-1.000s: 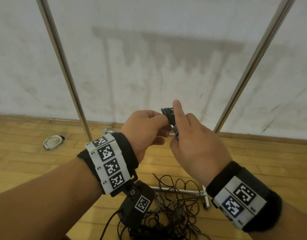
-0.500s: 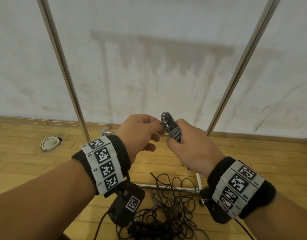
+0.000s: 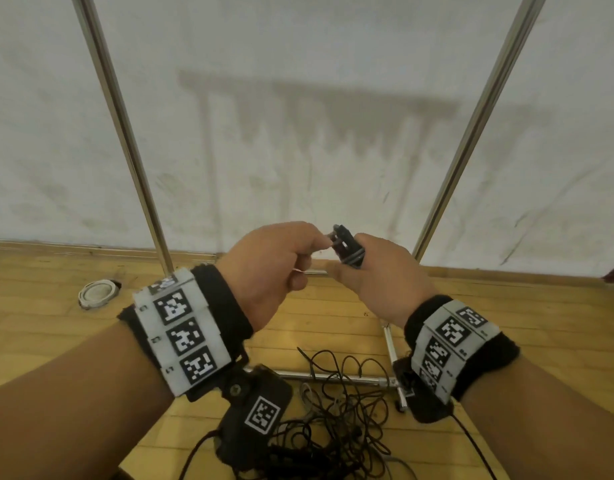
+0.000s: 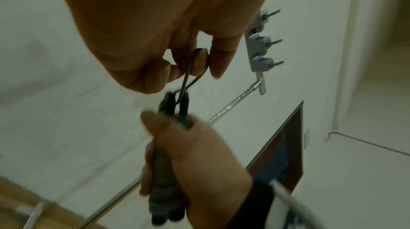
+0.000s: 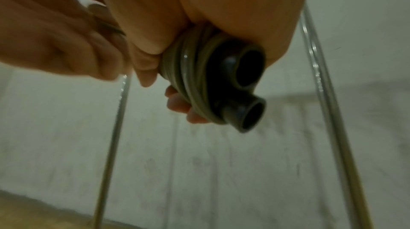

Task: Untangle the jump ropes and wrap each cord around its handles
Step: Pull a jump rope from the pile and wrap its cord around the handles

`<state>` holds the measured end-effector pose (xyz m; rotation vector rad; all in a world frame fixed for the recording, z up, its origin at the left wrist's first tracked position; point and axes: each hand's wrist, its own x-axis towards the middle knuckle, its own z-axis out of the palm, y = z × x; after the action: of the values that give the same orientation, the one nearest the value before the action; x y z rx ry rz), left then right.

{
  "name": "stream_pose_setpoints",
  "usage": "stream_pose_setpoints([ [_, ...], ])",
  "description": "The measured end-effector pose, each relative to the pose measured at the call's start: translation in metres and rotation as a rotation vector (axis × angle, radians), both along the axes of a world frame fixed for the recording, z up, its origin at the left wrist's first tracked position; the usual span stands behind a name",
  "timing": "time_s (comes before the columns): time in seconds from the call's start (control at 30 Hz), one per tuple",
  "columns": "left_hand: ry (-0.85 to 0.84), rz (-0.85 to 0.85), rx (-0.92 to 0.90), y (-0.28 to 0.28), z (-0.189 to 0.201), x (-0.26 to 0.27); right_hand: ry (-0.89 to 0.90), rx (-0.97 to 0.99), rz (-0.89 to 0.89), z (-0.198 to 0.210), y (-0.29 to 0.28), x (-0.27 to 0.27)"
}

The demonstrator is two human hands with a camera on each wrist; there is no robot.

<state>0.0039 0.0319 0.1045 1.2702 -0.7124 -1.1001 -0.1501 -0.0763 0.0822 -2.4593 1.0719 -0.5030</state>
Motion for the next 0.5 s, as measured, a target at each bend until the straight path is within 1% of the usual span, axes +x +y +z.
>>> stream_pose_setpoints([
  [0.1, -0.043, -0.041, 0.018, 0.007, 0.006, 0.018, 0.085, -0.028, 0.027, 0.0, -0.01, -0.014],
  [0.23, -0.049, -0.038, -0.006, 0.012, 0.007, 0.032, 0.143, -0.057, 0.104, -0.01, -0.001, -0.013],
  [0.37, -0.022, 0.022, -0.037, 0.013, 0.012, 0.044, 0.1, -0.046, 0.125, -0.015, 0.006, -0.007],
  [0.5, 0.087, 0.093, -0.123, 0.012, 0.015, 0.048, 0.026, 0.014, 0.14, -0.019, 0.011, 0.001],
])
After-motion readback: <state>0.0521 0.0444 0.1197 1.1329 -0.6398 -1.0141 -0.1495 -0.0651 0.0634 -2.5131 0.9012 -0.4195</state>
